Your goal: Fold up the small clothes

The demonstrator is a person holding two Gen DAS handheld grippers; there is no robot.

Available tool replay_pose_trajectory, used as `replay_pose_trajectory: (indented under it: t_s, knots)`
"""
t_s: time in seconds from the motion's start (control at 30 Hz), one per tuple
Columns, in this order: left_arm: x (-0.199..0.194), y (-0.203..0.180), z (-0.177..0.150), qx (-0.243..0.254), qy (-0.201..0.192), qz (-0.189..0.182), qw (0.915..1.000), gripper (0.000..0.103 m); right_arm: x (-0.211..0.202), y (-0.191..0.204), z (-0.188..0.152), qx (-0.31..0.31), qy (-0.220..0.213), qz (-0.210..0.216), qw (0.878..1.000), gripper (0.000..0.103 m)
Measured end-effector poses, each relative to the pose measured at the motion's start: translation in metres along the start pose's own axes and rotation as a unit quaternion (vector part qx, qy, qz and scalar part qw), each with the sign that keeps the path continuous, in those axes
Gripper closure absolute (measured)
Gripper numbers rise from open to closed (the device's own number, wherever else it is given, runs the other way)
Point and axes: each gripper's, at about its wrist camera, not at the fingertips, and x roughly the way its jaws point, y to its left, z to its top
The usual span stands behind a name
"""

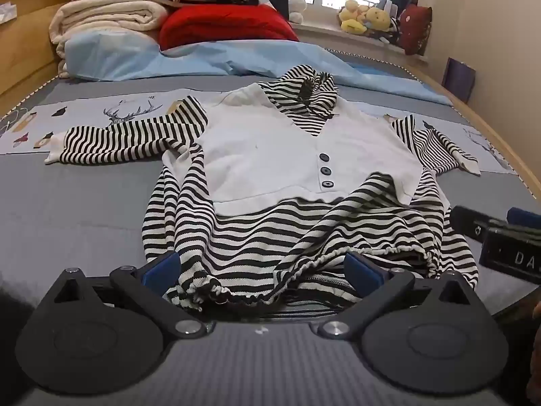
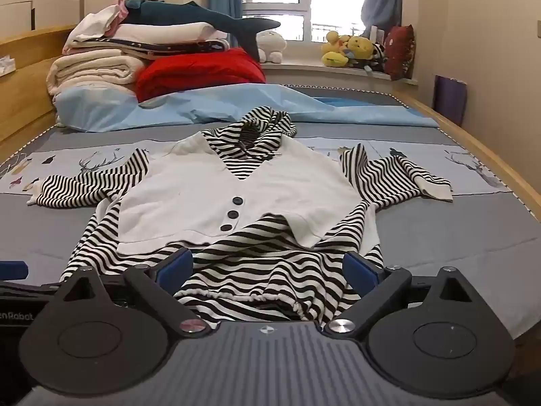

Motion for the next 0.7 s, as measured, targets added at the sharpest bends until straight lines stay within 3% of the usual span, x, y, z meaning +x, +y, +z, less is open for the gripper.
replay_pose_trajectory:
  t_s: [0.1,0.4,0.7]
  knots:
    - [0.004,0.008,-0.001,-0.020,0.009,-0.006,0.9997,0.000,0.002,0.001,0.000,0.008,0.003,-0.001,1.000,0.008]
    - [0.003,-0.002,-0.003,-0.009,-0.002,-0.014,0.9999,0.001,0.006,0.005,-0.005,-0.001,0.022,0.023,0.999,0.008]
    - [0.005,0.002,-0.002,-0.017,0.003,-0.016,0.9997,0.001,0.009,0.005,-0.004,-0.001,0.023,0.010,1.000,0.008]
